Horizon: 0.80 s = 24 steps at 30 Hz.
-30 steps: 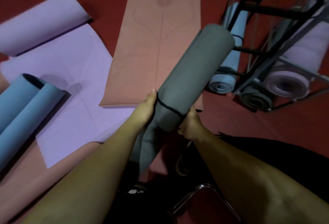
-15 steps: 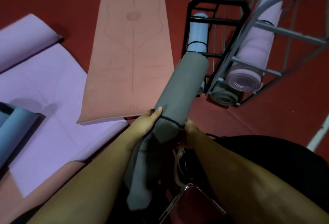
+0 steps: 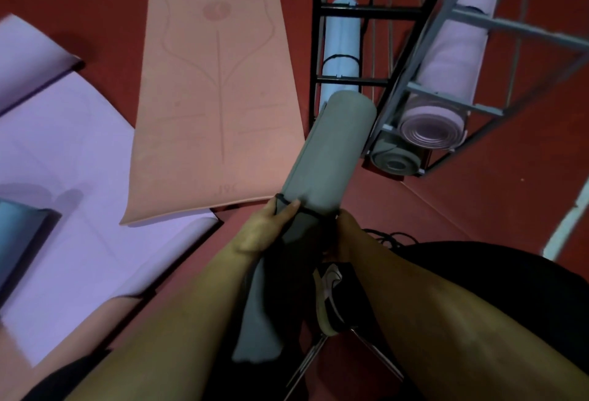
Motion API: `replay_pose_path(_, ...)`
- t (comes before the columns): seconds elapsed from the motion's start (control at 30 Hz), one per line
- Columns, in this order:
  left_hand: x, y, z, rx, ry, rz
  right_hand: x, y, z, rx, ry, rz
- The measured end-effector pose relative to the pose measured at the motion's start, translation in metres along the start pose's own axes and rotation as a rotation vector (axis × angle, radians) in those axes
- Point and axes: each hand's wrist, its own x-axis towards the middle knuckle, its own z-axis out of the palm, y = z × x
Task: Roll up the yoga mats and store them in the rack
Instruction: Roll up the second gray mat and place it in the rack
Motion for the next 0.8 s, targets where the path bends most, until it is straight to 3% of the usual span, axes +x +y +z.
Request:
replay_pose_path(0.23,0.026,0.006,0.006,-0.084,-0.012,0.056,0.021,-0.026,-0.002,0.031,0.054,-0.088)
replay_pose_path(0.6,0.084,0.056,0.02,-0.125,-0.105,0.193,0.041,-0.131,-0.024,-0.173,0.194,-0.09)
replay_pose_path(0.8,0.111,0.075,0.031,-0.28,-0.003,0.129,0.054,-0.197,-0.045,-0.191,0.147,-0.203)
